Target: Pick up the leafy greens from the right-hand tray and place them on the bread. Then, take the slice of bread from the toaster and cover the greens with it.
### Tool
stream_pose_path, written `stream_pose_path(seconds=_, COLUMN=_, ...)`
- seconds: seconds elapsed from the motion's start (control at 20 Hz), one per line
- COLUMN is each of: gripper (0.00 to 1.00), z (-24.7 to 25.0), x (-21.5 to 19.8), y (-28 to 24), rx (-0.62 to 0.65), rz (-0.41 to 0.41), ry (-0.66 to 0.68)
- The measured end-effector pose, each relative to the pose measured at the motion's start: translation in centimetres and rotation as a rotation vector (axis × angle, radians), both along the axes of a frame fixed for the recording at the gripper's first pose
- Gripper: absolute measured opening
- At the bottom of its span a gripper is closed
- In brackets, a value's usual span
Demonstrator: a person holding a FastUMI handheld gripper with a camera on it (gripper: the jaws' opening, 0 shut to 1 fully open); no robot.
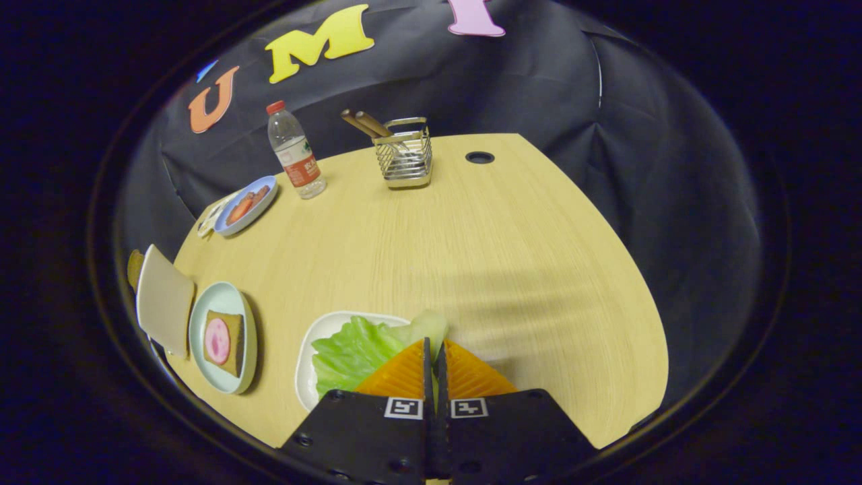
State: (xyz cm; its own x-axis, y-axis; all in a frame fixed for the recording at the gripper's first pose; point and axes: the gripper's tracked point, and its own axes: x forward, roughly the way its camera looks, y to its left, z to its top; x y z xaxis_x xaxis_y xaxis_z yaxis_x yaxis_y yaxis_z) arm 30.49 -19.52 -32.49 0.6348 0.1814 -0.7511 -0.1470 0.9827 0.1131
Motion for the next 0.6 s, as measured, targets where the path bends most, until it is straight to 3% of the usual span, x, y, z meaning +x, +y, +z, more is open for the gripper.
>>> stream_pose_path(seconds=0.3, gripper=0.00, z=5.4, x=-1.7, y=1.1, rx=0.026, rz=-0.039, ry=-0.090)
stream_pose_path(seconds=0.6, gripper=0.01, z=6.4, x=-2.2, y=1.8, rx=-0.023, rz=-0.076, ry=-0.112)
